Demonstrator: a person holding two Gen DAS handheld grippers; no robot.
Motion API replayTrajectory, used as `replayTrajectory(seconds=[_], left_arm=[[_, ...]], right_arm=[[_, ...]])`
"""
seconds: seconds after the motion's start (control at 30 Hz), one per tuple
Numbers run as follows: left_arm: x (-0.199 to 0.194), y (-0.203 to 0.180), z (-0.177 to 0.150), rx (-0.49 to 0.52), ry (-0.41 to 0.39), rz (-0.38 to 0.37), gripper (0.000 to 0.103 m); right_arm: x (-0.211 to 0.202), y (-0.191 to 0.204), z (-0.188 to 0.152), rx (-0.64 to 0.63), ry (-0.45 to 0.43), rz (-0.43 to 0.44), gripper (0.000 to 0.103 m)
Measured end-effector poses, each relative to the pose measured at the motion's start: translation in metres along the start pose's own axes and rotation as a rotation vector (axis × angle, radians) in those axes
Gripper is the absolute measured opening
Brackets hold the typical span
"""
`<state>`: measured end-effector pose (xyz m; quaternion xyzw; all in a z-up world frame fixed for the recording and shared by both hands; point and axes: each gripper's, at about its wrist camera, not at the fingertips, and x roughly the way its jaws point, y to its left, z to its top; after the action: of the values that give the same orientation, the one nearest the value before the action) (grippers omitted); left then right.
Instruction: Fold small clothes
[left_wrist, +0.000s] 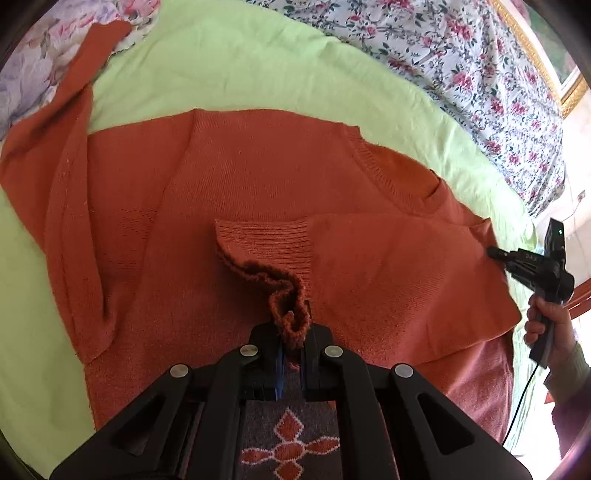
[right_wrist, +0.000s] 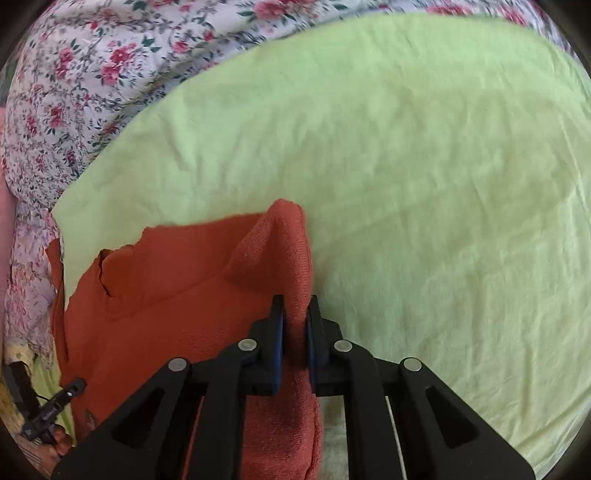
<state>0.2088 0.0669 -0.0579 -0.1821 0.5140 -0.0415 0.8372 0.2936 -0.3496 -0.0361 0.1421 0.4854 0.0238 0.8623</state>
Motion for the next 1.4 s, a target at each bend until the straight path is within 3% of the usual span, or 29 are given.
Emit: replayTrajectory(seconds=[0.13,0.23,0.27,0.43,0.53,0.6,0.67,0.73,0.8,0.93,1.03,1.1,1.2,1.27,1.33,1.4], left_arm=[[-0.005,0.001,-0.002,0.024,0.0,-0.018,0.005],[-0.002,0.002,-0.002,0.014,0.008,-0.022,0.005],[-0.002,0.002,-0.002,0.011,0.008,-0.024,0.005],[0.0,-0.004,-0.002,0.027,0.016,-0.016,0.005],[0.002,-0.008,-0.002,0.044,0.023,0.004,0.005],[0.002,-0.008,-0.002,0.043,0.026,0.01,0.005],[0.003,-0.008,-0.003,0.043,0.024,0.011,0.005],[0.006,-0.009,-0.005,0.049,0.034,0.014,0.006],[0.008,-0.012,-0.008,0.067,0.035,0.033,0.006],[0.007,-0.012,-0.009,0.059,0.029,0.027,0.006],[0.006,-0.012,-0.009,0.056,0.026,0.019,0.006],[0.008,-0.015,-0.01,0.067,0.029,0.027,0.006],[0.008,-0.014,-0.011,0.077,0.035,0.034,0.007],[0.006,-0.009,-0.012,0.073,0.039,0.032,0.01],[0.002,-0.002,-0.015,0.074,0.041,0.04,0.013],[-0.004,0.007,-0.019,0.069,0.044,0.044,0.015]], right_arm=[[-0.04,0.001,-0.026,0.023,-0.058,0.0,0.029],[-0.065,0.012,-0.059,-0.034,-0.074,0.002,0.05],[-0.073,0.016,-0.072,-0.066,-0.08,-0.017,0.053],[-0.076,0.024,-0.119,-0.231,-0.035,-0.17,0.053],[-0.063,0.029,-0.123,-0.307,-0.029,-0.248,0.053],[-0.062,0.024,-0.117,-0.298,-0.062,-0.274,0.052],[-0.064,0.015,-0.115,-0.267,-0.088,-0.322,0.041],[-0.064,-0.004,-0.114,-0.202,-0.089,-0.364,0.041],[-0.065,-0.022,-0.117,-0.101,-0.062,-0.313,0.041],[-0.087,-0.016,-0.124,-0.046,-0.064,-0.289,0.045],[-0.119,0.005,-0.131,-0.027,-0.139,-0.23,0.045],[-0.125,0.027,-0.133,-0.066,-0.167,-0.14,0.045],[-0.102,0.054,-0.133,-0.156,-0.113,-0.014,0.045],[-0.069,0.051,-0.128,-0.136,-0.04,-0.036,0.045],[-0.045,0.03,-0.127,-0.054,0.043,-0.115,0.043],[-0.053,0.017,-0.128,0.026,0.005,-0.048,0.044]])
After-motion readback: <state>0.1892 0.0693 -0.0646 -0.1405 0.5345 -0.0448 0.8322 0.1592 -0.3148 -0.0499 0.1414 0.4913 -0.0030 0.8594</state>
